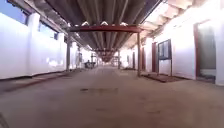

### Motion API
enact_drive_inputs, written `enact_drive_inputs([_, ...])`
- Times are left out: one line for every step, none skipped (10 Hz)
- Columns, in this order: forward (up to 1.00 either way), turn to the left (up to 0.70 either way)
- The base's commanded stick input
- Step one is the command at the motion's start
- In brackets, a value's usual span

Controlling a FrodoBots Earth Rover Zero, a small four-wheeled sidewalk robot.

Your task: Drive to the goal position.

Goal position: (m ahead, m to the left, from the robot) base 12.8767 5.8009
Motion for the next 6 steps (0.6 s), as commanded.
enact_drive_inputs([0.85, 0.0])
enact_drive_inputs([0.85, 0.0])
enact_drive_inputs([0.85, 0.0])
enact_drive_inputs([0.7, 0.0])
enact_drive_inputs([0.23, 0.0])
enact_drive_inputs([0.0, 0.0])
